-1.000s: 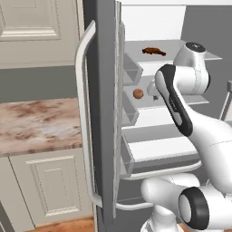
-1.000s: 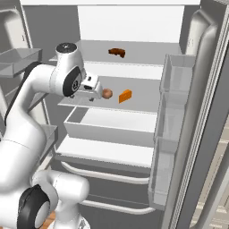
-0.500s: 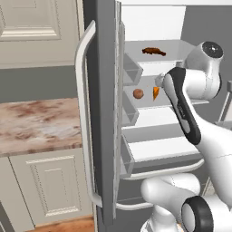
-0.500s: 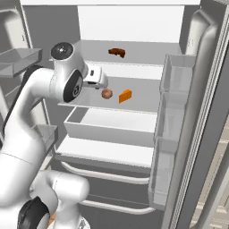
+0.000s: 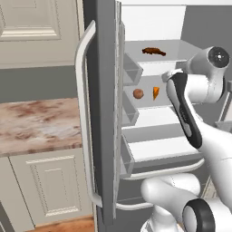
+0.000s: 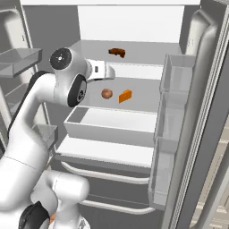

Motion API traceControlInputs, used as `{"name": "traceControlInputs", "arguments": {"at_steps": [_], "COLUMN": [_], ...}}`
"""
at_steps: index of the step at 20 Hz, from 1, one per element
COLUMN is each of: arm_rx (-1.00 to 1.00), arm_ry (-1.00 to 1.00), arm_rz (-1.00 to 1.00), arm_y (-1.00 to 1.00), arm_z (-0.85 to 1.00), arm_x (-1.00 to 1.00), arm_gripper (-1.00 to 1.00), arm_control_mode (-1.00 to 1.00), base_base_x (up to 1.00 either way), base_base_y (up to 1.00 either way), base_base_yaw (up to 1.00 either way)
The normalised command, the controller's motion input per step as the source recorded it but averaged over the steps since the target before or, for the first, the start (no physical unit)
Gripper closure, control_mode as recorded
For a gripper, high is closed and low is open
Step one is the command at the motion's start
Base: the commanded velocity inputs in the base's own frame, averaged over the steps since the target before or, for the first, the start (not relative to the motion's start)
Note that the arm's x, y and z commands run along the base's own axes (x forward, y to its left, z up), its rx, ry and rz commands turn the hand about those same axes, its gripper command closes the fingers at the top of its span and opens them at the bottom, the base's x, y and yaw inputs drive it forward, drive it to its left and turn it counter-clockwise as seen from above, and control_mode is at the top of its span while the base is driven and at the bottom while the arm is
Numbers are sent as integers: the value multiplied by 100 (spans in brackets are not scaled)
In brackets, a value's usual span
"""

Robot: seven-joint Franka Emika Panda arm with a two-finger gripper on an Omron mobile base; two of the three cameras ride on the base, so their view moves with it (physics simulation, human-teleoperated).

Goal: Take the cheese, chicken drumstick, and onion from the fridge and place them on the plate on the dining counter to create an appetizer plate.

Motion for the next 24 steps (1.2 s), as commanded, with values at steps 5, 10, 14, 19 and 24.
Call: {"name": "traceControlInputs", "arguments": {"at_steps": [5, 10, 14, 19, 24], "arm_rx": [11, 9, 2, 0, -1], "arm_ry": [0, 0, 1, 6, 0], "arm_rz": [0, 0, 0, 0, 2], "arm_y": [-26, -12, 0, -6, -17], "arm_z": [30, 13, 0, 0, 3], "arm_x": [33, 69, 81, 66, 40], "arm_gripper": [-100, -100, -100, -100, -100], "arm_control_mode": [-100, -100, -100, -100, -100], "base_base_x": [0, 0, 0, 0, 0], "base_base_y": [0, 0, 0, 0, 0], "base_base_yaw": [0, 0, 0, 0, 0]}}
